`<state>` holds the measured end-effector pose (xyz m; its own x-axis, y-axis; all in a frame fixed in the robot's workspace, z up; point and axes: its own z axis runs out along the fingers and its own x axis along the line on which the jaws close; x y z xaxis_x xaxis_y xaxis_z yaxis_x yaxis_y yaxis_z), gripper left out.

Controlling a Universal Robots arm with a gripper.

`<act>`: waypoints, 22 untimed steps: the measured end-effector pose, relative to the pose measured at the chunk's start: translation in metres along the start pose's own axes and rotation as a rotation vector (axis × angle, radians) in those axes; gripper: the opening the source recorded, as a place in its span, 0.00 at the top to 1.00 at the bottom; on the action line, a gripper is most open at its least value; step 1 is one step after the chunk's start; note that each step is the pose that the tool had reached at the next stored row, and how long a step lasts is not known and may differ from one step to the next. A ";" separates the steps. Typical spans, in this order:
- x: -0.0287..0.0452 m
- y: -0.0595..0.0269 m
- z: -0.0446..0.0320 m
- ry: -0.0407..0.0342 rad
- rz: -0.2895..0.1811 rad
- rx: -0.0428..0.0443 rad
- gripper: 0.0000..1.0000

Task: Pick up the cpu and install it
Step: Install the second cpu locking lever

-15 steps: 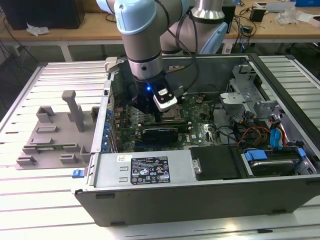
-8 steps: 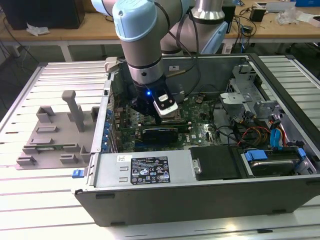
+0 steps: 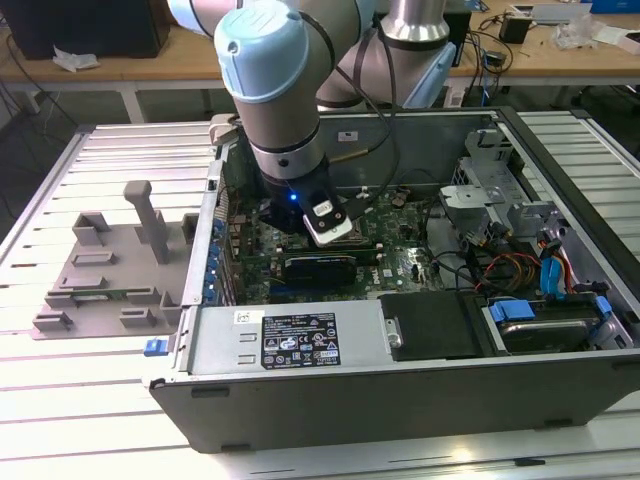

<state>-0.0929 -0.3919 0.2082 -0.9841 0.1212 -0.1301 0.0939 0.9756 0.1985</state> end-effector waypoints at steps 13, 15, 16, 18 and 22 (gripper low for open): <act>0.0095 -0.0061 0.0104 -0.0011 0.008 -0.0793 0.89; 0.0110 -0.0062 0.0105 -0.0013 0.009 -0.0807 0.89; 0.0114 -0.0062 0.0105 -0.0013 0.009 -0.0805 0.89; 0.0130 -0.0060 0.0103 -0.0014 0.008 -0.0805 0.89; 0.0172 -0.0026 0.0113 -0.0020 0.008 -0.0802 0.89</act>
<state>-0.1084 -0.3902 0.1944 -0.9830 0.1297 -0.1300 0.0896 0.9567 0.2768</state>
